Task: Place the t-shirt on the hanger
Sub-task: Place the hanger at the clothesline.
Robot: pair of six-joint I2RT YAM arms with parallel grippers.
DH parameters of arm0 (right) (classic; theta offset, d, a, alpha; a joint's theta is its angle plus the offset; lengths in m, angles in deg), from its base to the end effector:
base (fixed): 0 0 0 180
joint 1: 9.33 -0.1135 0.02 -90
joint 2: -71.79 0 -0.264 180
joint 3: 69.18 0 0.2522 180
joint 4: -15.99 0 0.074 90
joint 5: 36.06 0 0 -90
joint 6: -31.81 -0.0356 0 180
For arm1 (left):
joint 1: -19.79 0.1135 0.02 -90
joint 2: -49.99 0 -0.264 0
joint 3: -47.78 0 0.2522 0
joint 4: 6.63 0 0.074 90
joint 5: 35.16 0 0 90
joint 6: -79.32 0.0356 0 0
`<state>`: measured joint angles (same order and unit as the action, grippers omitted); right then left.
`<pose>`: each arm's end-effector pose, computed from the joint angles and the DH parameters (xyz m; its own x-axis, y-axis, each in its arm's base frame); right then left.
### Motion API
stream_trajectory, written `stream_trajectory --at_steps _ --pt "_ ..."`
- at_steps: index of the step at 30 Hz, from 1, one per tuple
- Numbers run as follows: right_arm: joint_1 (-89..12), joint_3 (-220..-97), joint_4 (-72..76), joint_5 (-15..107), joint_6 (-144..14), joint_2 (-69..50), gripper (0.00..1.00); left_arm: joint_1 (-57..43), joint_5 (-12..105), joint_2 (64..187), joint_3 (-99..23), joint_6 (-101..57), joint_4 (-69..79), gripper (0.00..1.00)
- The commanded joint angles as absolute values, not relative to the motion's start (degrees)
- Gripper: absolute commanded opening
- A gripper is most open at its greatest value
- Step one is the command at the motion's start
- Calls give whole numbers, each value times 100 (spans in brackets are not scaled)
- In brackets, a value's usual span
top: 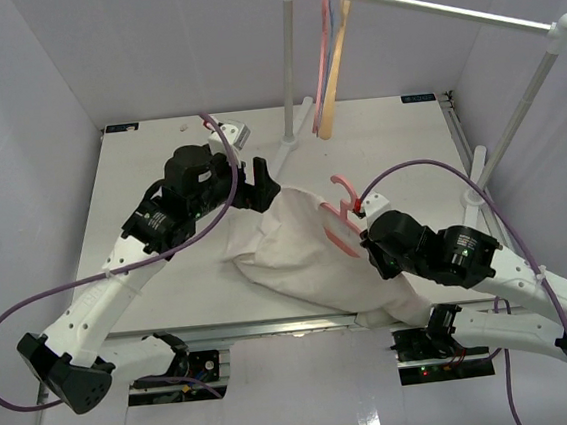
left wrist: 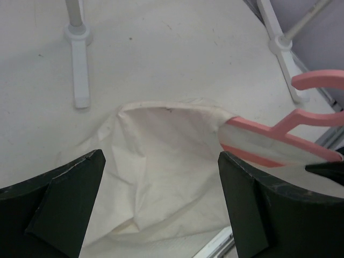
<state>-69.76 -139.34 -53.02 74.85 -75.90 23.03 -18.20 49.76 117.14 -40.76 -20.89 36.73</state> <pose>0.0866 0.1269 0.3248 -0.5582 -0.4080 -0.7224 -0.5500 0.8339 -0.0460 0.1981 -0.1587 0.4078 -0.4103 0.0964 -0.9068 0.6148 0.7637 -0.1970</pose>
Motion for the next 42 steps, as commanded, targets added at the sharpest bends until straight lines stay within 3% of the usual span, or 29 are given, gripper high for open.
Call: stream_trajectory --at_steps 1,8,18,31,37,42 --pt "-6838 -14070 -5455 8537 -8529 2407 8 -1810 5936 11299 -3759 -2733 3497 98" --pt "-6122 -14984 -5445 9698 -9030 2254 8 -1809 5510 10838 -2861 -3624 3061 98" --pt "-4491 -17186 -5438 9650 -8312 877 8 -1818 5549 11231 -2103 -4306 2640 98" --pt "-3905 -18911 -5397 10360 -8219 107 8 -1809 5849 10375 -930 -4753 2020 98" --pt "-3286 -19437 -5275 9993 -7897 -346 8 -1818 5776 10369 -861 -4775 2015 98" --pt "-2596 -19022 -4991 9143 -7993 -468 8 -1818 5792 10474 -907 -4730 1979 98"
